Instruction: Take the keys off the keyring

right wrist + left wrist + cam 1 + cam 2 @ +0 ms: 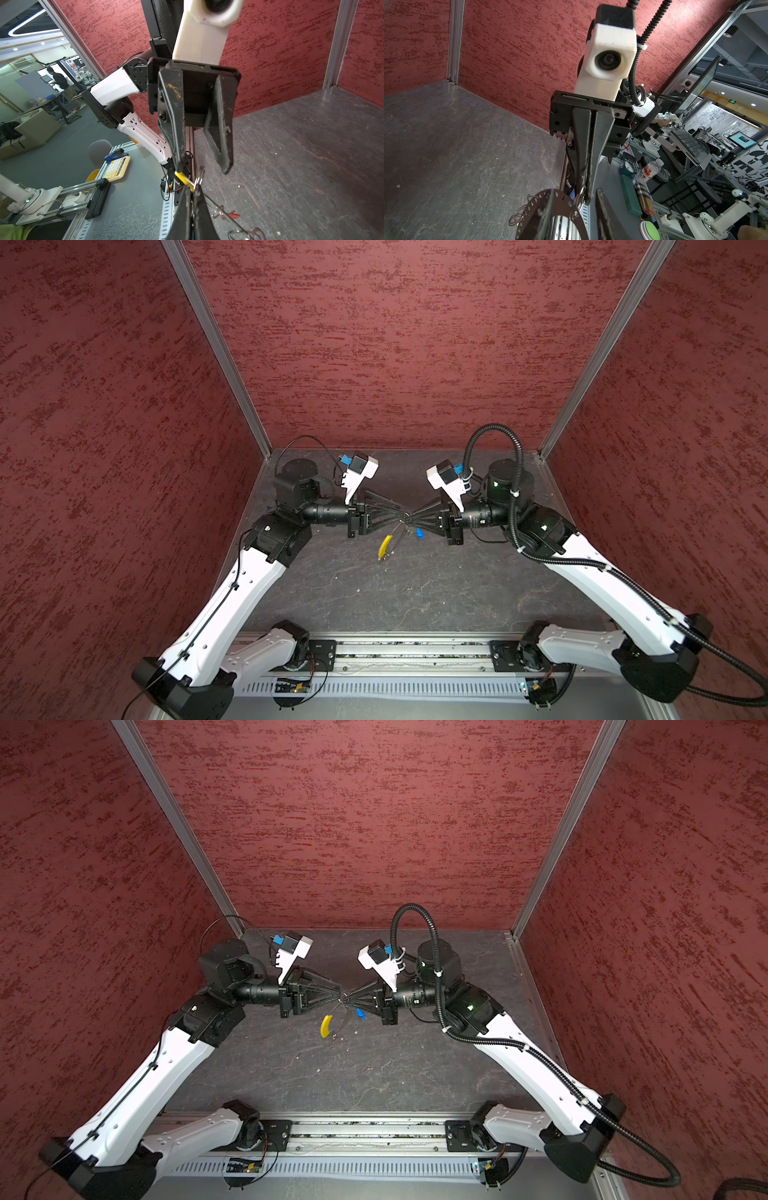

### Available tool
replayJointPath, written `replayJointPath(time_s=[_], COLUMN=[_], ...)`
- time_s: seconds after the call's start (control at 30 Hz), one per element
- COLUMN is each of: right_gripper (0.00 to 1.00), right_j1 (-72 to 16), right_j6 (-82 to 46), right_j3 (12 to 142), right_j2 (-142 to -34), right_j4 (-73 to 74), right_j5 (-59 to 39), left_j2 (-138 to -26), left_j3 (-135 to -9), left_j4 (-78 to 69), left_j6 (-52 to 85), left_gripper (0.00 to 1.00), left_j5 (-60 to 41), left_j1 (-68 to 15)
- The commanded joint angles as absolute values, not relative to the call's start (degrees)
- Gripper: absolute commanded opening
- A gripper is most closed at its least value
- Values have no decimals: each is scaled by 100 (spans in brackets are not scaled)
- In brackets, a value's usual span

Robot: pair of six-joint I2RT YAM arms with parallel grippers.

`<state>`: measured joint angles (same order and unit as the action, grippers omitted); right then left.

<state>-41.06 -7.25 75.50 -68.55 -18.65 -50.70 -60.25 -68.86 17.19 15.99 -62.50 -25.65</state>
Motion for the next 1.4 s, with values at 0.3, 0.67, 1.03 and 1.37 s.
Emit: replayJointPath(time_s=[0.3,0.67,1.03,1.37], right_gripper=[0,0,18,49], right_j1=[-4131,-4130,-4128,-4128], right_j6=[-677,-797,-1105,-1239], right_j3=[7750,7778,7550,7064], right_j2=[-6773,-6820,-6729,-6530], right_j4=[-1654,-1572,-1027,-569], right_j5=[-4796,-4615,-4417,-4403], left_j2=[-6075,-6048,-5684,-5521], left_j3=[-7088,-7040,-6590,-6360], left_j4=[1880,1793,756,130], left_j6=[1356,1325,1578,1819], left_gripper=[17,8,0,0], left_j5=[-6485,-6468,-5709,-5568], left_j1=[-2733,-2807,-2913,-2925])
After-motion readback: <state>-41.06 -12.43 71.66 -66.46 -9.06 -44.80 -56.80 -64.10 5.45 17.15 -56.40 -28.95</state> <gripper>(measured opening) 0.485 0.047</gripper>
